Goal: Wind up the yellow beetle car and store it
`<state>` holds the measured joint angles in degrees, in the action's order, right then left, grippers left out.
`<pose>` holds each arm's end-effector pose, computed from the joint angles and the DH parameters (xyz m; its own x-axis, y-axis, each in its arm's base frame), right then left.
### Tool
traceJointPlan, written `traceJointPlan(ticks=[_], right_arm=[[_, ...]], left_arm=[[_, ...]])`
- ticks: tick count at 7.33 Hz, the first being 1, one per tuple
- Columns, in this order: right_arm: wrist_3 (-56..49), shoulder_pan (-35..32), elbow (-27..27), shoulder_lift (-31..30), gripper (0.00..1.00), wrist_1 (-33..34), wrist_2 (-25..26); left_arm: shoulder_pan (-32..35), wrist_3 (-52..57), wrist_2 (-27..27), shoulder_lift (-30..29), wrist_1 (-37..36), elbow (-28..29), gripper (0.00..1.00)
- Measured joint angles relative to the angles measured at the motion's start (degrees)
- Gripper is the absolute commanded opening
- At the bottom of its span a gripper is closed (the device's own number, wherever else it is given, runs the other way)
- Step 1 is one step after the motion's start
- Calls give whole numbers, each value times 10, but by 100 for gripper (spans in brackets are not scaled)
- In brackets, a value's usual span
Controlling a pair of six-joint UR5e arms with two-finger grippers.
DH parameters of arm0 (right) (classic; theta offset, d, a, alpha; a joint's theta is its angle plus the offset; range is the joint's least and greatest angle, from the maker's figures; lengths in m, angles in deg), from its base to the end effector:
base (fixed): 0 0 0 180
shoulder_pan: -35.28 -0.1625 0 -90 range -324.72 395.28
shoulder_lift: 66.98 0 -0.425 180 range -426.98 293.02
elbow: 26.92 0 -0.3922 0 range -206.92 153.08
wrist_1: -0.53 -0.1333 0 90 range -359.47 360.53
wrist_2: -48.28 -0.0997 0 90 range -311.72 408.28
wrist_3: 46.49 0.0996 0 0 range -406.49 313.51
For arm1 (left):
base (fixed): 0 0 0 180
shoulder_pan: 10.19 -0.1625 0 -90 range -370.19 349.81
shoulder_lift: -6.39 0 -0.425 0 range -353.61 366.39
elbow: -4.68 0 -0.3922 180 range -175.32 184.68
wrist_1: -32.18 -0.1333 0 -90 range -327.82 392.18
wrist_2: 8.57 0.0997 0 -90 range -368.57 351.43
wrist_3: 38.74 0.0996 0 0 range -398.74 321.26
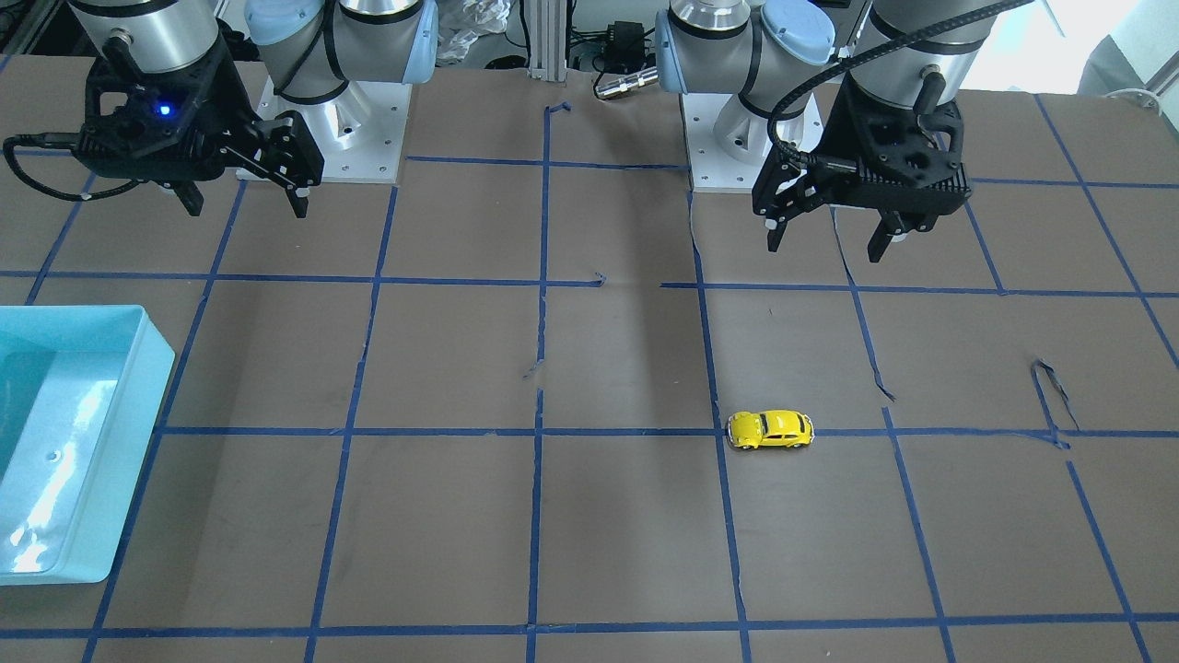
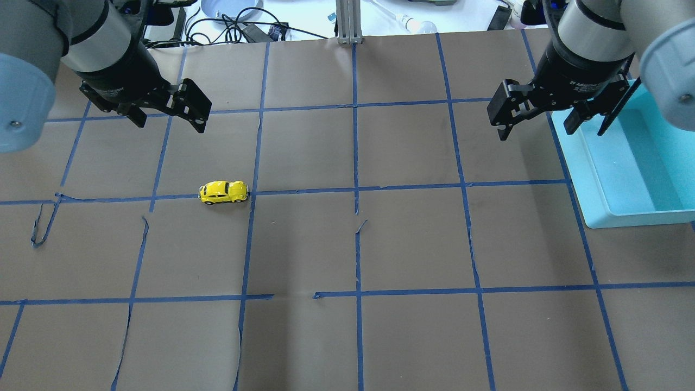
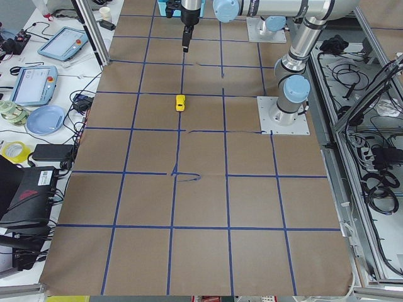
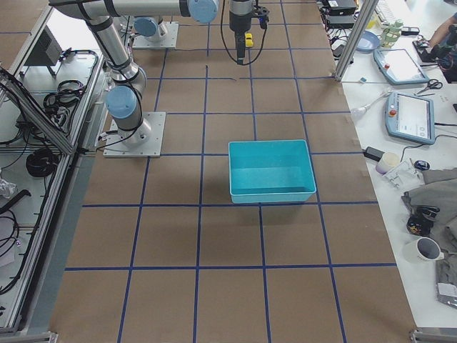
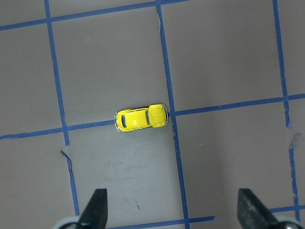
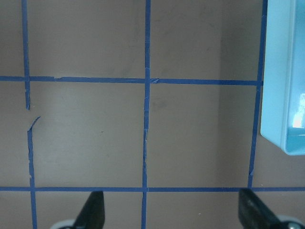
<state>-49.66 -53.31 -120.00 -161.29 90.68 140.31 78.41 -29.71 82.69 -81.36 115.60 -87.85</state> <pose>0.1184 -0.4653 0.4976 -0.9989 -0.0299 0.0367 -0.0307 0.9993 -0.0221 -0.1192 -0.4886 0.4972 -0.9908 0.1295 -0.0388 0.1329 0.9856 -0.1049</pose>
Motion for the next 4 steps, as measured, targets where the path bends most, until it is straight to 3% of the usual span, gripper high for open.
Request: traceJointPlan(ticks=[4], right_arm=[[0,0,0,0,100,0,0]], left_arm=[[0,-3,-5,-1,20,2,100]])
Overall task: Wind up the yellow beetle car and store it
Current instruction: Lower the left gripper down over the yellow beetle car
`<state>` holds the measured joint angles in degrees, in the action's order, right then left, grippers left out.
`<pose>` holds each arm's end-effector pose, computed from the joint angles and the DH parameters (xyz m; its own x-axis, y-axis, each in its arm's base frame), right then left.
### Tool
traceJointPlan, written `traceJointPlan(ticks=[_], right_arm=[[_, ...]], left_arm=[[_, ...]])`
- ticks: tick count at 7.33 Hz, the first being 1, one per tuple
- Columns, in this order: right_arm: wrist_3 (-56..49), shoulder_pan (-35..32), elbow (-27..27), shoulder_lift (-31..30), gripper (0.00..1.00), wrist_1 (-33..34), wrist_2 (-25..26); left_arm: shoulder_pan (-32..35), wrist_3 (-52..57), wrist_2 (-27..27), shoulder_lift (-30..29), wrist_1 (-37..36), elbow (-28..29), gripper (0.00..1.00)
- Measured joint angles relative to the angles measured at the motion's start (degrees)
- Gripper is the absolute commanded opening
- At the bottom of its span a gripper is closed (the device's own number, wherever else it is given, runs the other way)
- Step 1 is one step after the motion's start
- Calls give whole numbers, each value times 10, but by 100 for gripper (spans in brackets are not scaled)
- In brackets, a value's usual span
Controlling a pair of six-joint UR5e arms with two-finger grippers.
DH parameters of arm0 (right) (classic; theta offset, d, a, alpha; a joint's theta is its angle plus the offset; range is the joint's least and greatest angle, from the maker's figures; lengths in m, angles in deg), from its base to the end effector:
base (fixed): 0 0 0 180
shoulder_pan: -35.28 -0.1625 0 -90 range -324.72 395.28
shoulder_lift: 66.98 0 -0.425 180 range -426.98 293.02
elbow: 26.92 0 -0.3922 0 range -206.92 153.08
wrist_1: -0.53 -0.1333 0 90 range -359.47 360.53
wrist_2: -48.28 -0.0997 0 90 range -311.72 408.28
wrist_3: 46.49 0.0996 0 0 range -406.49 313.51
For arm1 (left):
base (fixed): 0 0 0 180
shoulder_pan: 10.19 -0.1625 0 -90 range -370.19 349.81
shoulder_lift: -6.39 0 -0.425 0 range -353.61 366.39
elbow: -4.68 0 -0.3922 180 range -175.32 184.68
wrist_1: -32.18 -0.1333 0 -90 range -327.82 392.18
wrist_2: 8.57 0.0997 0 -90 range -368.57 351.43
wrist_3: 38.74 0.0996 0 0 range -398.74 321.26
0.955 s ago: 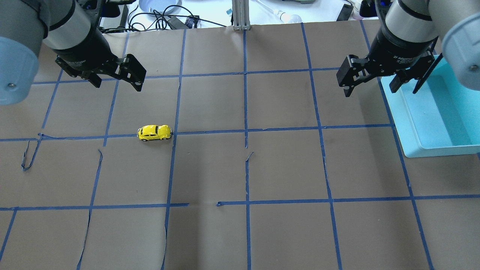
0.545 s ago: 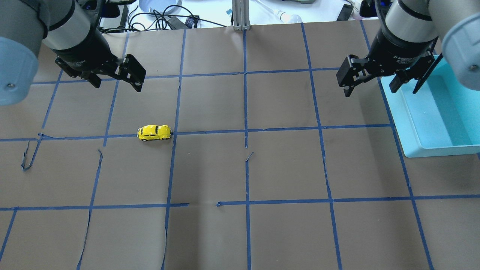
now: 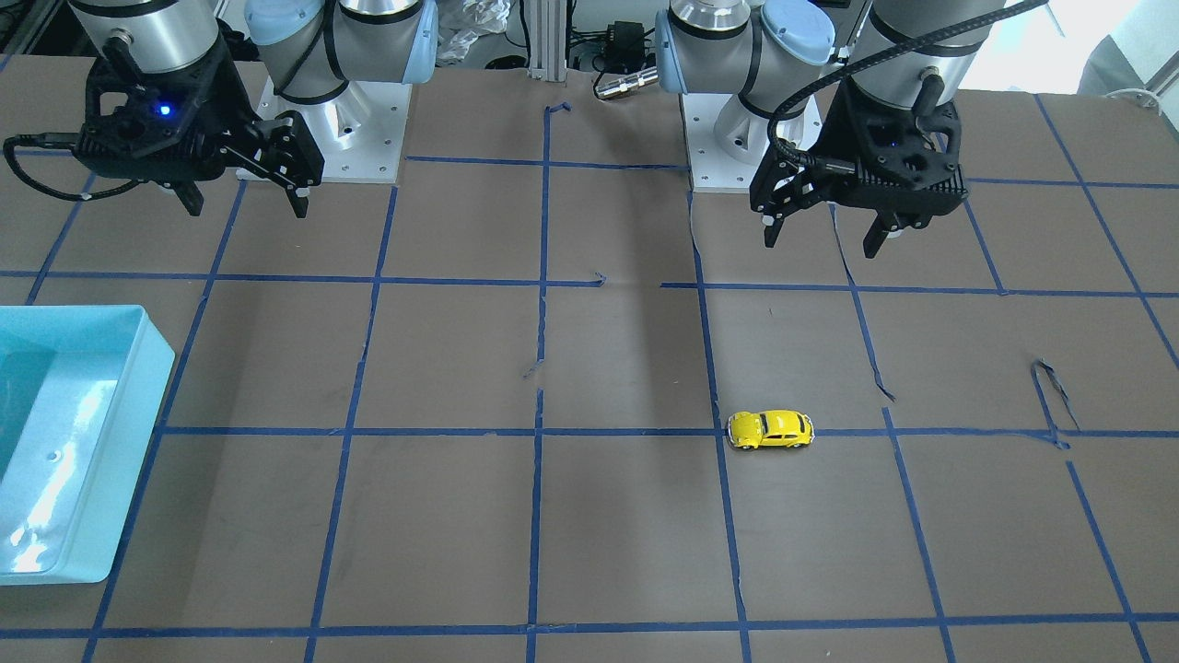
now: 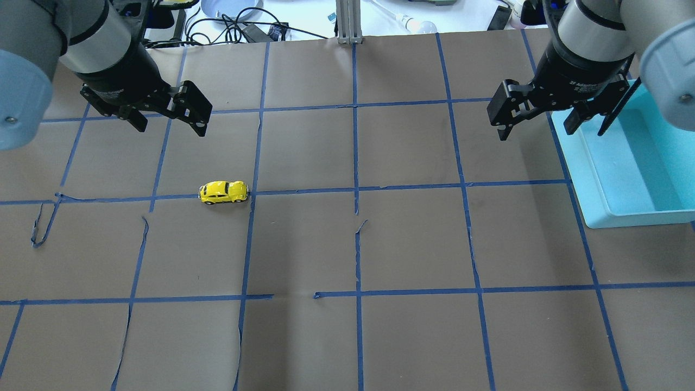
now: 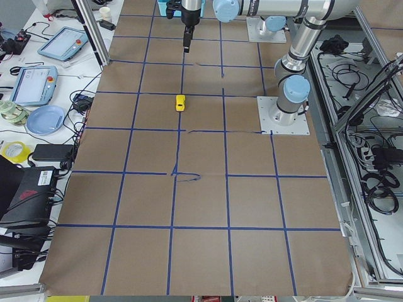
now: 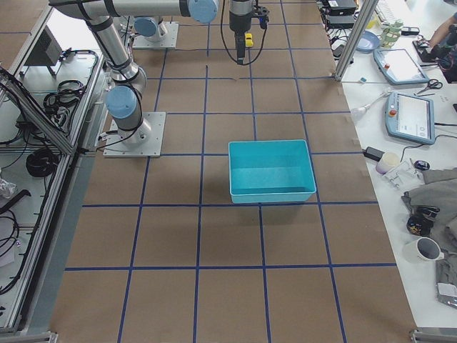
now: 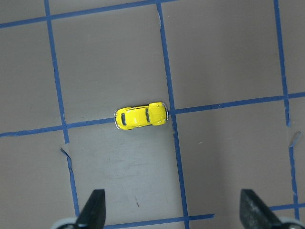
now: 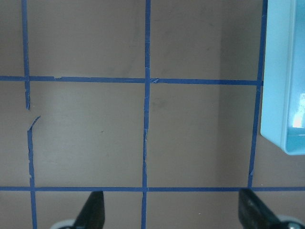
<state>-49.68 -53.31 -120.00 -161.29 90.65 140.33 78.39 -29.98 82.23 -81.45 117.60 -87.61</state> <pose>0.1183 -0.4652 0.4976 -0.9989 -0.0302 0.0370 -0.0310 0.9993 -0.0215 -0.1199 -0.4864 0.4948 -0.9917 0.1262 -0.0256 0.1278 0.9890 -0.0746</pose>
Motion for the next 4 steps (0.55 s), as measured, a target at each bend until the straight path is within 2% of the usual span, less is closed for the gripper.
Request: traceJointPlan(ticks=[2,4], right_arm=[[0,0,0,0,100,0,0],[0,0,0,1,100,1,0]], left_arm=[[3,37,1,-6,1,-7,100],[3,182,4,6,15,-55,100]])
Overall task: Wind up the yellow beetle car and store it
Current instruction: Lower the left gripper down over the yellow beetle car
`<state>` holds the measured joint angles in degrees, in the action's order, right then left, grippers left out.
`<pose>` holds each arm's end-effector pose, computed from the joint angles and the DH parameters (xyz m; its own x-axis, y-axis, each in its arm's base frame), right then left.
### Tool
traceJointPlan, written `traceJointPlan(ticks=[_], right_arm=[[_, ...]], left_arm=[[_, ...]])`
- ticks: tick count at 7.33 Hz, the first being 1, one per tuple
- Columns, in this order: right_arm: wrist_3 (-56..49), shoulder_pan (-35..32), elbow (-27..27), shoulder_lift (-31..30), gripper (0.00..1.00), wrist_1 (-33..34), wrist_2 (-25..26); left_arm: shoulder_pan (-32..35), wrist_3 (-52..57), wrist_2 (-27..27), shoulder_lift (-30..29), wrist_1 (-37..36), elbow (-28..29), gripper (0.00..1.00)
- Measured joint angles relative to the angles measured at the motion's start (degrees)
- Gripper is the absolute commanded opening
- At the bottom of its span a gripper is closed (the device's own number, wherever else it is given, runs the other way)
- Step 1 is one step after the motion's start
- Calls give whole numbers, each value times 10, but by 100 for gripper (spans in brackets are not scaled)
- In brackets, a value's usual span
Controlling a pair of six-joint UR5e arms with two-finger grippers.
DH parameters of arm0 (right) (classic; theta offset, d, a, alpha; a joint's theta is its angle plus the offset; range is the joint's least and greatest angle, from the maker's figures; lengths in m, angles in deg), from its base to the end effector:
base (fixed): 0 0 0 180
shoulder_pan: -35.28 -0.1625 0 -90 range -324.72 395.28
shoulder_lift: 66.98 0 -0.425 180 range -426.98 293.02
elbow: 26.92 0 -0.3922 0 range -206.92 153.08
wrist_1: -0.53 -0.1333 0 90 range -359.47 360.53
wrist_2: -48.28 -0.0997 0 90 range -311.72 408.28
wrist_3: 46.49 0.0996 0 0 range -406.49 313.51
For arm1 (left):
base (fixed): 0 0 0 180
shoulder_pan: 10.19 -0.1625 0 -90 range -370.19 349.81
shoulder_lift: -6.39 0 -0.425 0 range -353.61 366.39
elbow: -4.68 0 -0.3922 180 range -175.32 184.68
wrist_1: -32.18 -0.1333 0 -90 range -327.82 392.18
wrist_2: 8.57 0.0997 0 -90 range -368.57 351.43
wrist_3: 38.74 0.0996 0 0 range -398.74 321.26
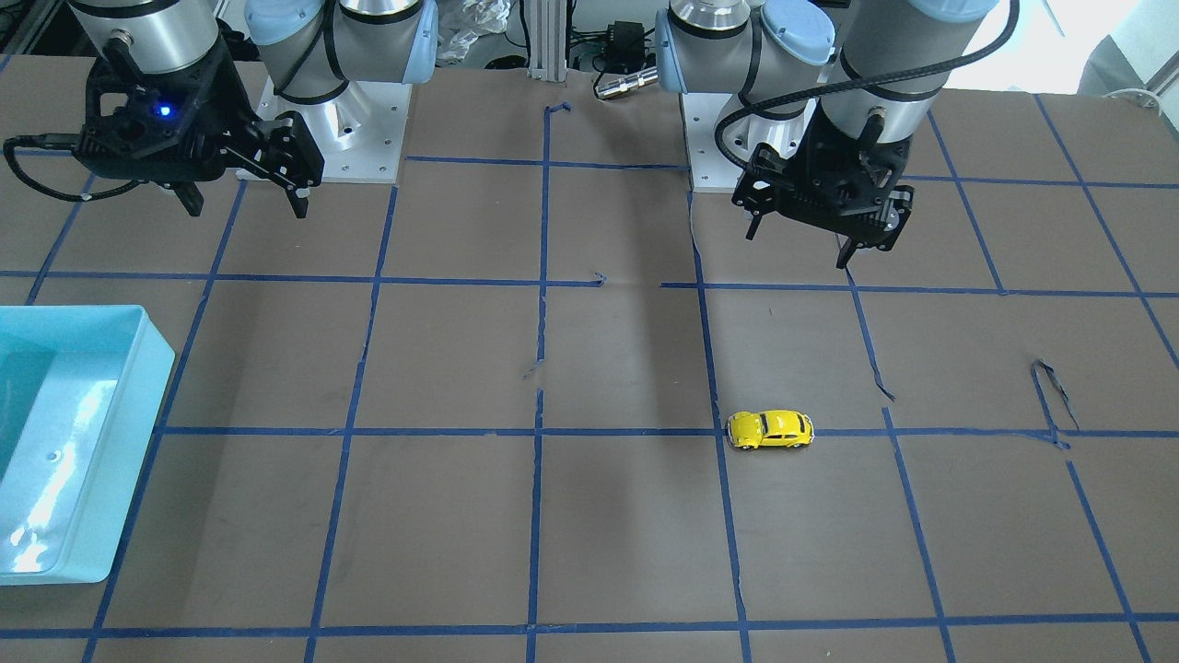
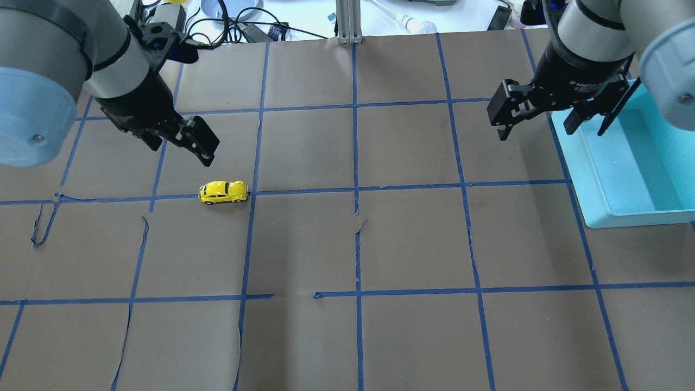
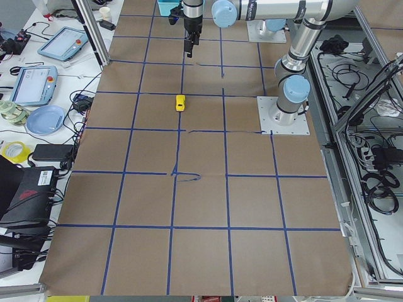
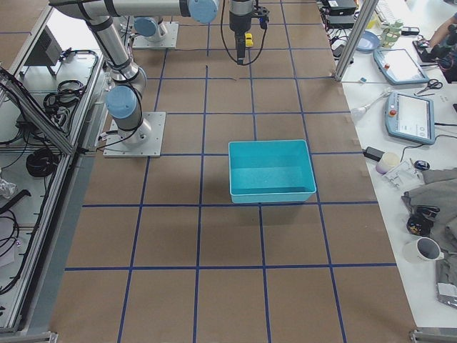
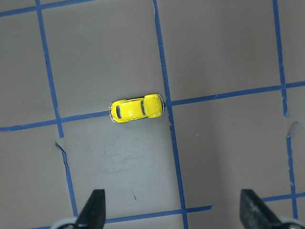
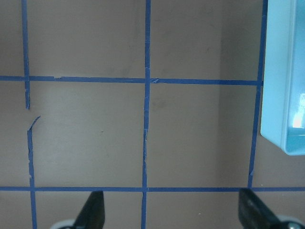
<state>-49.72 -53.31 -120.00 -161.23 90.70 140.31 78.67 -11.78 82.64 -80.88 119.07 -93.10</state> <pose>0.1183 -0.4657 0.4972 -0.9988 -0.0309 0.0367 -0.0317 0.9993 -0.0214 -0.1219 -0.4692 0.4496 -0.9000 0.4359 -0.0035 0.4355 0.8993 0.0397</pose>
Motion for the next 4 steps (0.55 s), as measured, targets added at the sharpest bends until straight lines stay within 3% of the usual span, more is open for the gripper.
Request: traceJointPlan(ticks=[4], right_arm=[[0,0,0,0,100,0,0]], left_arm=[[-5,366,1,-43,-58,-34,100]])
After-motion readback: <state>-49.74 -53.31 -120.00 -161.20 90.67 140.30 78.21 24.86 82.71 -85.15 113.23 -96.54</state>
